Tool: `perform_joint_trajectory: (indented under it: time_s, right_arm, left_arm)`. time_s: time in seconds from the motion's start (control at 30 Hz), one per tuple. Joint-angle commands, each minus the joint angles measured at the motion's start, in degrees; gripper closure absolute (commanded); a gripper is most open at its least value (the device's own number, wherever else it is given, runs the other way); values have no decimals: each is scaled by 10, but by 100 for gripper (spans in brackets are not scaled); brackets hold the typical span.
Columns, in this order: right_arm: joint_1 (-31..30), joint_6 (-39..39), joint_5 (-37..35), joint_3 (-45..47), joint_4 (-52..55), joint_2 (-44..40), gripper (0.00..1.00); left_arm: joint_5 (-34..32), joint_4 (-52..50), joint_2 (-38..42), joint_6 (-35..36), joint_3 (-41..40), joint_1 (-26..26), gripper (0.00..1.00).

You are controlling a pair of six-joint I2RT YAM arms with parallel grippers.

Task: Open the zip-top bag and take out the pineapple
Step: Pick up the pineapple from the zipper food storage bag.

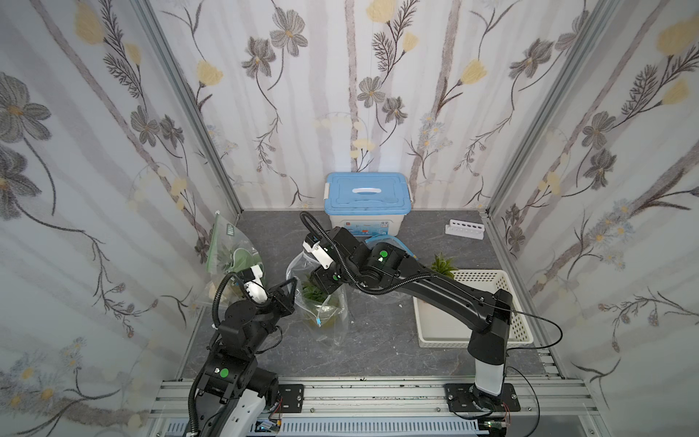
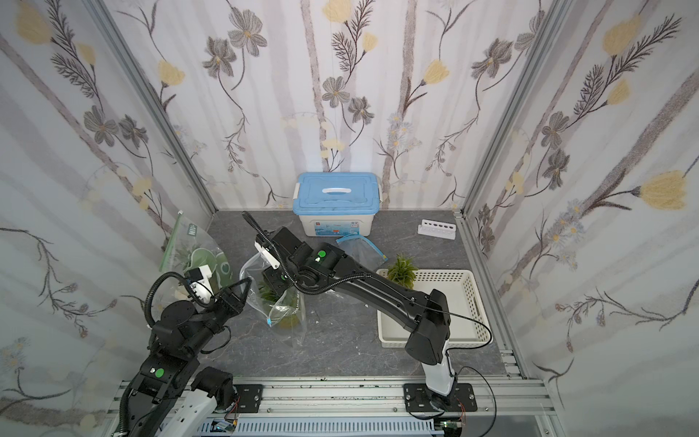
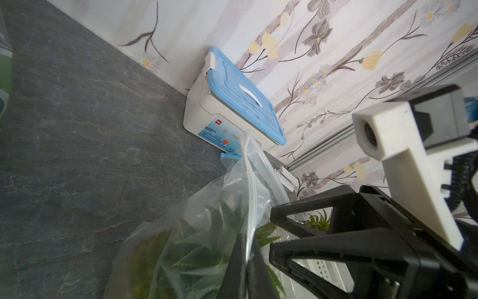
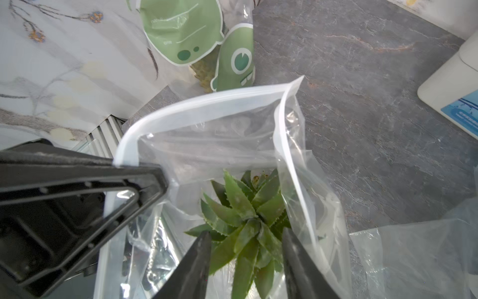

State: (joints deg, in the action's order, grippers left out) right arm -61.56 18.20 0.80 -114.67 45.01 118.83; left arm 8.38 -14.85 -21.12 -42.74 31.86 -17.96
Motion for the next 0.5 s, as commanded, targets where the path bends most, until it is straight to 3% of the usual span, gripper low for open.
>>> perform_joint_trajectory:
  time_s: [0.0,0.23,0.47]
  right_arm:
    - [0,11,-32,-3,25,5,48]
    - [-1,4,-9,-5,23,11,40]
    - [-1,1,11,-34,34,46,38]
  left_arm:
    - [13,50,-10,-13,-6,-1,100]
    - [15,68,-14,-14,-11,-4,100]
    - [7,63,4,-13,-23,-5,100]
